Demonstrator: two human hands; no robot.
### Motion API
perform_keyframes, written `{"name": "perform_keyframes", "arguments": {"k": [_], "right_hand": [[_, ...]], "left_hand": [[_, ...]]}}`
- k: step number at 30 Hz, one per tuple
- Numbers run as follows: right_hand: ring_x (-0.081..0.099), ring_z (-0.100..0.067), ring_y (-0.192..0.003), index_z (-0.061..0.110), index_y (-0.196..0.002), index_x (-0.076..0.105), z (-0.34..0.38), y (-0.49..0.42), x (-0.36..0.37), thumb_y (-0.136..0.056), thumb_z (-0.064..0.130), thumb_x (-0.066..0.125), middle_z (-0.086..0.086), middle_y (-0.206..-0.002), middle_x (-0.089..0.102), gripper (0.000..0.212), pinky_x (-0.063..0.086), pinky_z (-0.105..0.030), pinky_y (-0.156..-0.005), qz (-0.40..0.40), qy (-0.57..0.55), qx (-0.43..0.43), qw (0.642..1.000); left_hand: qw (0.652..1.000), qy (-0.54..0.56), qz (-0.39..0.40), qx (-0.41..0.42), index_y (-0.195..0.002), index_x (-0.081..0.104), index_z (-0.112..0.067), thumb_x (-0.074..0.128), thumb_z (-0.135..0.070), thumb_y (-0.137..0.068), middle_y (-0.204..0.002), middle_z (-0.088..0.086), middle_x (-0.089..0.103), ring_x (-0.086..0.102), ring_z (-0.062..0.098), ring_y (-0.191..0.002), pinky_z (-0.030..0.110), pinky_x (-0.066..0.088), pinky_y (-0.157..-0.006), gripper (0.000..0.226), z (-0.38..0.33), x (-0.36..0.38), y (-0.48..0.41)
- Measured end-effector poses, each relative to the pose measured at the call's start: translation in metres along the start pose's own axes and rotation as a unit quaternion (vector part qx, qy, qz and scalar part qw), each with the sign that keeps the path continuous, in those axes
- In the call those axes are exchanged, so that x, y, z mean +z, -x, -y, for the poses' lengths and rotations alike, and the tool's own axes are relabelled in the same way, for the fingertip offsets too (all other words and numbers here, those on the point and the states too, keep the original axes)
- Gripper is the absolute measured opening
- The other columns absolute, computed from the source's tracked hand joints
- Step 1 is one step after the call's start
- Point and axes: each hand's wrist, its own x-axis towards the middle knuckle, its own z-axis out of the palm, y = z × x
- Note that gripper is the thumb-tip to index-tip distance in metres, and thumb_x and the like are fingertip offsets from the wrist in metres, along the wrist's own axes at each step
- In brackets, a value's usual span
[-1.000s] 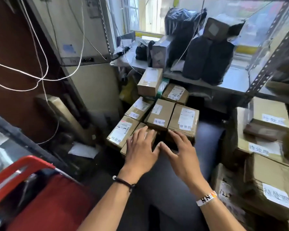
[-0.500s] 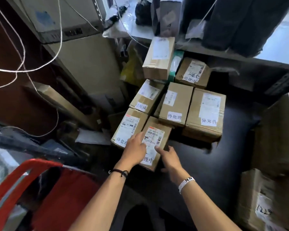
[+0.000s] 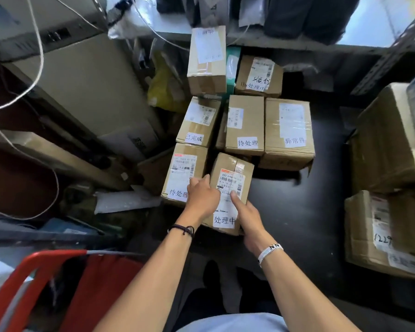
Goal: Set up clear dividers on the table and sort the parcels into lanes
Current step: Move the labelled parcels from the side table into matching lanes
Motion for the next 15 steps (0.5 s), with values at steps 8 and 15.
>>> {"name": "perform_keyframes", "arguments": {"k": [8,15], "right_hand": [[0.078,-0.015,-0.098,0.029,-0.124,0.074,-0.032,0.038,-0.007,-0.095,0.054,0.068,0.003,-0.115,0.080,0.039,0.052,-0.038,-0.082,-0.041,-0.120,-0.009,0.992],[0.079,-0.019,-0.096,0.022,-0.126,0.072,0.001,0.075,-0.026,-0.100,0.036,0.067,-0.005,-0.115,0.079,0.030,0.061,-0.030,-0.064,-0.094,-0.216,-0.108,0.966]], "left_hand": [[0.994,-0.053,-0.010,0.096,-0.135,0.052,-0.029,0.066,-0.039,-0.092,-0.135,-0.001,0.039,0.040,0.023,-0.133,0.046,0.030,-0.114,0.046,0.005,0.015,0.026],[0.966,0.034,0.047,0.251,-0.117,0.046,-0.044,0.070,-0.050,-0.092,-0.132,-0.010,0.047,0.058,0.008,-0.112,0.036,0.048,-0.094,0.035,-0.024,0.012,0.047]]}}
